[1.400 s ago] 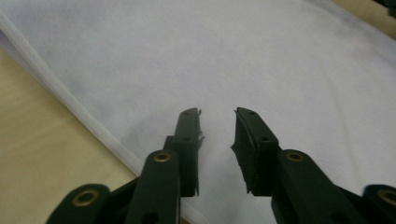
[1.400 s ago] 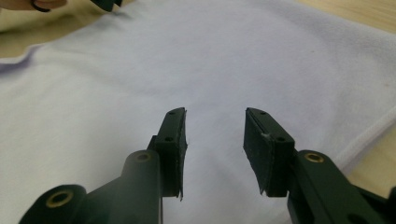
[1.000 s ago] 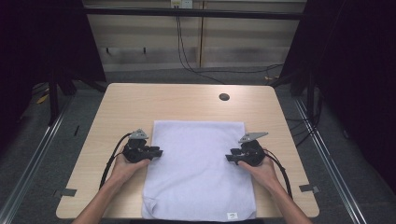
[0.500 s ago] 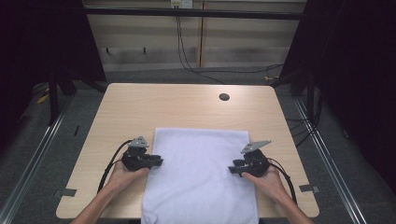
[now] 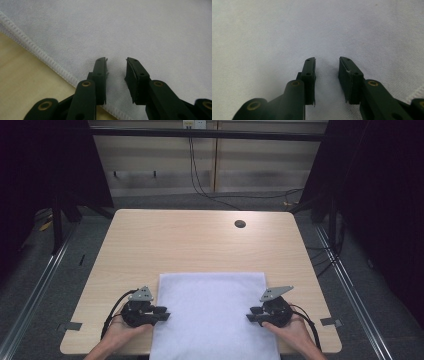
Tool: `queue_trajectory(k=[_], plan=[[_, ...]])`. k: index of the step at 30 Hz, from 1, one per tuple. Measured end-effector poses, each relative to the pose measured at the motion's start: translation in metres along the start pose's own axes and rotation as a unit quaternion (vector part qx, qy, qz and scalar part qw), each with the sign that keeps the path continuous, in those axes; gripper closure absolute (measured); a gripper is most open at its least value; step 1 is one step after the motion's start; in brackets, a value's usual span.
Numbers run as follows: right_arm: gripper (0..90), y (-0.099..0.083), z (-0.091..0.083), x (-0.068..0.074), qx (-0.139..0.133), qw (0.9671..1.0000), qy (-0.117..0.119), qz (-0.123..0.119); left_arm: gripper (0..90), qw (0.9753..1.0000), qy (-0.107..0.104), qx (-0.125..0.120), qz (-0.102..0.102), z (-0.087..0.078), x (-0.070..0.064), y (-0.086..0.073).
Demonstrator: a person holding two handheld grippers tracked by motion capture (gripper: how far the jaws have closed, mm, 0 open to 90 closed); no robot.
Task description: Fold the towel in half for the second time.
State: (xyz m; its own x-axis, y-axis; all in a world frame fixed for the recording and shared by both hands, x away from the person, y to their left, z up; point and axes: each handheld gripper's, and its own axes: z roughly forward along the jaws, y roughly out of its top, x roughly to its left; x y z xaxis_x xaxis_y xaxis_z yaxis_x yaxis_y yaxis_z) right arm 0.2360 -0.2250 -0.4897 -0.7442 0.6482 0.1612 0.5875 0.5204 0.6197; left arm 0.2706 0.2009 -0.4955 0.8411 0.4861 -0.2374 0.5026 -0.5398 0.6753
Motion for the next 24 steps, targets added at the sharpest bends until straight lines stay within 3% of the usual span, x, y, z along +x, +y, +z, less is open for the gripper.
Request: queue_trajectory(k=[3, 6, 7, 8, 10, 15, 16, 18, 19, 20, 22, 24], plan=[[66.8, -0.006, -0.004, 0.007, 0.004, 0.9997, 0.023, 0.006, 69.1, 0.9998, -0.018, 0.011, -0.004, -0.005, -0.007, -0.006], [66.4, -0.013, -0.010, 0.012, 0.004, 0.9990, 0.042, 0.015, 69.4, 0.9996, -0.023, 0.015, -0.010, -0.009, -0.010, -0.008], [66.6, -0.013, -0.013, 0.012, 0.003, 0.9995, 0.029, 0.010, 68.4, 0.9997, -0.018, 0.013, -0.011, -0.009, -0.010, -0.007], [66.4, -0.011, -0.017, 0.011, -0.012, 0.9999, -0.001, 0.003, 66.7, 0.9998, -0.015, 0.007, -0.007, -0.011, -0.008, -0.004], [66.5, -0.005, -0.030, -0.006, -0.056, 0.9979, -0.018, 0.028, 65.4, 0.9999, -0.001, -0.012, -0.008, -0.014, 0.001, 0.004], [64.0, 0.019, -0.042, -0.053, -0.084, 0.9938, -0.053, 0.048, 63.6, 0.9972, 0.047, -0.053, -0.023, -0.018, 0.040, 0.030], [63.4, 0.025, -0.040, -0.062, -0.088, 0.9935, -0.055, 0.048, 63.0, 0.9969, 0.037, -0.064, -0.027, -0.017, 0.047, 0.034], [60.4, 0.036, -0.033, -0.080, -0.083, 0.9933, -0.067, 0.045, 62.9, 0.9964, 0.046, -0.066, -0.025, -0.014, 0.062, 0.044], [60.2, 0.039, -0.029, -0.085, -0.080, 0.9936, -0.064, 0.046, 62.3, 0.9963, 0.041, -0.068, -0.032, -0.011, 0.068, 0.047], [58.9, 0.041, -0.023, -0.090, -0.080, 0.9935, -0.061, 0.053, 62.0, 0.9954, 0.048, -0.075, -0.035, -0.009, 0.073, 0.050], [58.6, 0.042, -0.010, -0.097, -0.075, 0.9941, -0.052, 0.058, 60.1, 0.9954, 0.053, -0.067, -0.043, -0.002, 0.080, 0.054], [57.1, 0.040, -0.003, -0.099, -0.062, 0.9949, -0.057, 0.055, 57.8, 0.9946, 0.065, -0.065, -0.049, 0.003, 0.086, 0.054]])
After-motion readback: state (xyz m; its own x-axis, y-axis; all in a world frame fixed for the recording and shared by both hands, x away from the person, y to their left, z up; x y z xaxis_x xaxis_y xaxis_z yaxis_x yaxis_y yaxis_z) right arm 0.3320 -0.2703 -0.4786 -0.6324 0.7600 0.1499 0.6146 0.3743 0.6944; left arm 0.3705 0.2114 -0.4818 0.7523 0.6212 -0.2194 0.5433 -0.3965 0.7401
